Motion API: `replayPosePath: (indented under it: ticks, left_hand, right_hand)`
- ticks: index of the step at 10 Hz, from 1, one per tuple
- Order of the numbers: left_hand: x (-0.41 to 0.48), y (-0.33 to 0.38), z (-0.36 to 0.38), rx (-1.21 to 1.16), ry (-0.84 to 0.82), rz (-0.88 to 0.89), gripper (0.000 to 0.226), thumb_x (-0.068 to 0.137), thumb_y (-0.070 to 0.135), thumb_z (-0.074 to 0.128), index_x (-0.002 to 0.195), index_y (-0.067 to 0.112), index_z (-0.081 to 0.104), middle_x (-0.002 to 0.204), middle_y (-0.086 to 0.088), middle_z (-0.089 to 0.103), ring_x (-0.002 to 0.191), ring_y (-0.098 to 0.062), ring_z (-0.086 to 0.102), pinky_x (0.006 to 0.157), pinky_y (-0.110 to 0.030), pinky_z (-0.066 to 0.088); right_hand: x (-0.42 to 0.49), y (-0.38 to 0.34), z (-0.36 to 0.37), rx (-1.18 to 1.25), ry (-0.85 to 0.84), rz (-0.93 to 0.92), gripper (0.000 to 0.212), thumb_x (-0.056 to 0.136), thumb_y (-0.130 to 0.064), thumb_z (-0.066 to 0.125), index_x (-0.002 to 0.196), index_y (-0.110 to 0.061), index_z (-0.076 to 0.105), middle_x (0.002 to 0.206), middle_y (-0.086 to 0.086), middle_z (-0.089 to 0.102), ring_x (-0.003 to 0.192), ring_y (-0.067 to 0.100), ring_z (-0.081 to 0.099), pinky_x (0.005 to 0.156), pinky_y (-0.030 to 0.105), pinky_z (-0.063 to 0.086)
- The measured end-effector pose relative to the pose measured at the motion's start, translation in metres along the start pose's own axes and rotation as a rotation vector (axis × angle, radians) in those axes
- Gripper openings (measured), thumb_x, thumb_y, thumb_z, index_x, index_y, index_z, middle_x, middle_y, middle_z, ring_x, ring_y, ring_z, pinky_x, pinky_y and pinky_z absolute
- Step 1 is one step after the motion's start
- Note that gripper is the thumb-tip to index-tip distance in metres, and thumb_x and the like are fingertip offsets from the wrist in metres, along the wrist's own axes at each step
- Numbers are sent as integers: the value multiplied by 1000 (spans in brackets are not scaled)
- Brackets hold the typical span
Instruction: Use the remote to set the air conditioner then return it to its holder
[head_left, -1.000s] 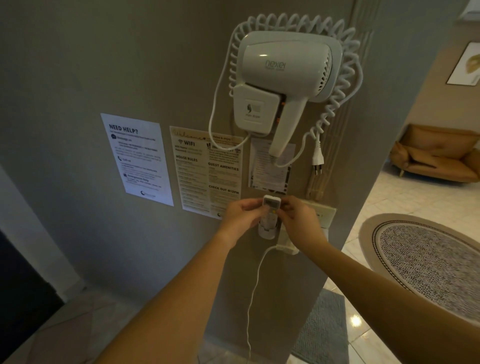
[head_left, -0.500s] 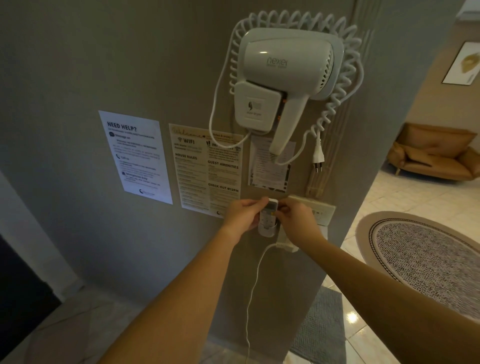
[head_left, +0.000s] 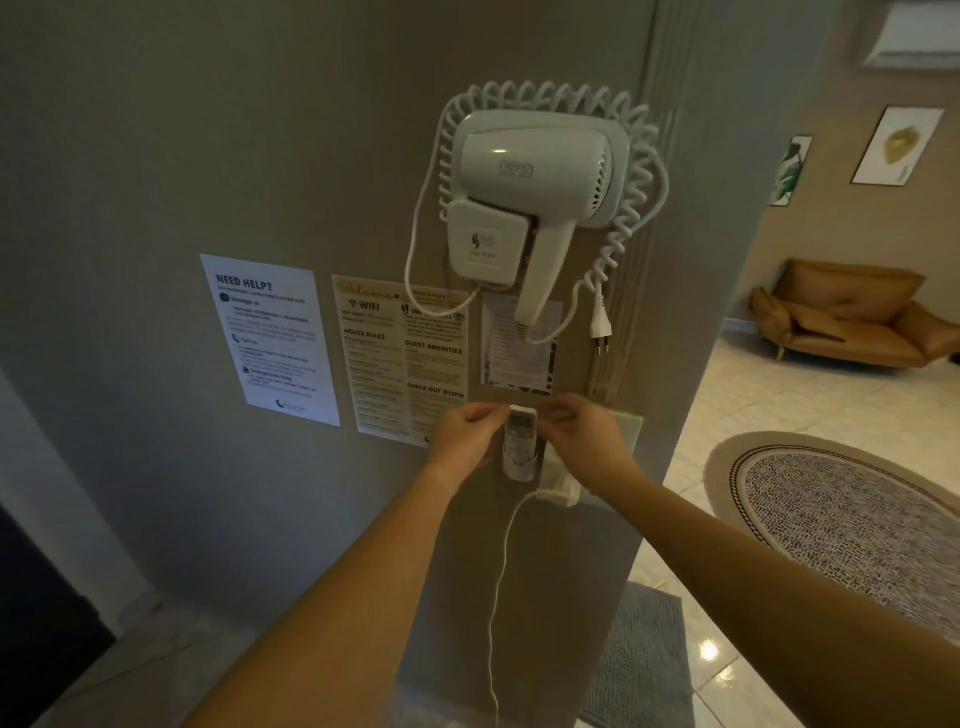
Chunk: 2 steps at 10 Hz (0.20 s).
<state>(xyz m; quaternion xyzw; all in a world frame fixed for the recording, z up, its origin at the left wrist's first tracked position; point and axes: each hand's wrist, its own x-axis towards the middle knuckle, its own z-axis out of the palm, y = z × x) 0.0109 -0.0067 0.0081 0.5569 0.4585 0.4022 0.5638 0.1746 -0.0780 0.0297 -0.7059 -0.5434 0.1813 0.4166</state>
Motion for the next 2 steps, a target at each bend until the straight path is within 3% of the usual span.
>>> replayPosePath:
  ticks: [1,2]
  left_hand:
    - [-10,10,3,11,-7,13,31,95,43,72,120,25,76,119,1,76,114,-23,70,89,-40,62]
    - [-22,21,8,39,1,49,29,97,41,71,120,25,77,118,2,76,112,-21,69,90,-41,61]
  right_hand:
    - [-8,-4,-15,28,-9,-1,38,100,-26,70,135,-14,64,116,2,69,100,16,65,83,25,54]
    - [-17,-7,-29,21,27,-3,39,100,-28,68,137,-15,63,121,4,71,106,21,69,92,41,61]
